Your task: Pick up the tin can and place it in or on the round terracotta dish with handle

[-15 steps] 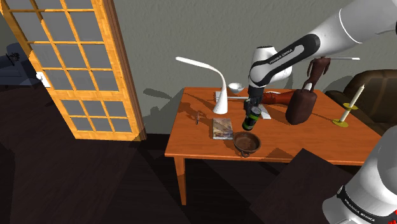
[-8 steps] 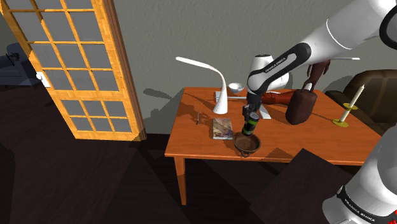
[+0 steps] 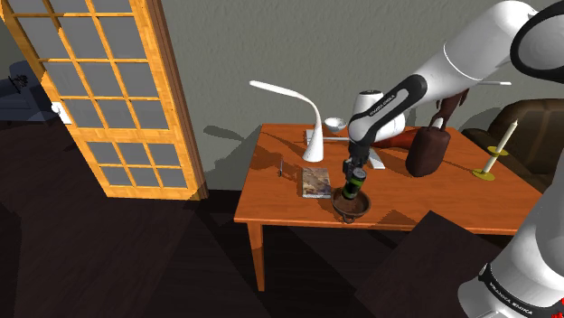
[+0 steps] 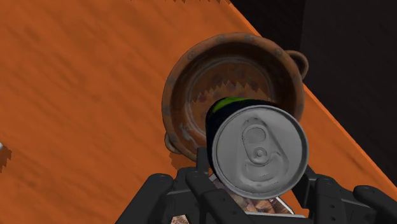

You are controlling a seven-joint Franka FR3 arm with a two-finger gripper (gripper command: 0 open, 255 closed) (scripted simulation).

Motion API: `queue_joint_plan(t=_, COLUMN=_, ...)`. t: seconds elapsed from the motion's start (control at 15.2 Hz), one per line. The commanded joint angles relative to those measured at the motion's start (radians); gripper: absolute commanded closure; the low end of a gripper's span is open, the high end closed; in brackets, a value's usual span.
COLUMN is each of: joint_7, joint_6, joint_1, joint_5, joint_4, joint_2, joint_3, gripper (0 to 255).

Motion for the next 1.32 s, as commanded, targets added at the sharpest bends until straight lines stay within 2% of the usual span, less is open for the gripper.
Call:
queue_joint_plan(t=0.0, joint_7=-0.008, joint_6=0.031, joint_1=-0.003, joint_5=0.012, joint_4=-0.006, joint_2=0.025, joint_3=0.005, gripper=255)
queue_joint_plan(t=0.53, joint_7=-0.008, joint_6=0.031, joint_1=-0.003, joint_5=0.012, joint_4=-0.006, joint_2=0.025, joint_3=0.005, gripper=255)
queue_joint_plan(t=0.59, joint_7=-0.008, joint_6=0.031, joint_1=-0.003, joint_5=0.012, joint_4=-0.005, joint_2=0.025, joint_3=0.005, gripper=0)
queue_joint_plan(t=0.92, joint_7=-0.008, joint_6=0.031, joint_1=-0.003, joint_5=0.012, joint_4=-0.006, joint_2=0.025, joint_3=0.005, gripper=0)
queue_joint_plan(t=1.19, joint_7=0.025, joint_6=-0.087, joint_1=0.01, joint_5=-0.034, joint_4=0.011, joint_2=-0.08, joint_3=-0.012, gripper=0)
queue_joint_plan(t=1.25, joint_7=0.025, joint_6=-0.087, joint_1=0.009, joint_5=-0.035, joint_4=0.011, joint_2=-0.08, joint_3=-0.012, gripper=0)
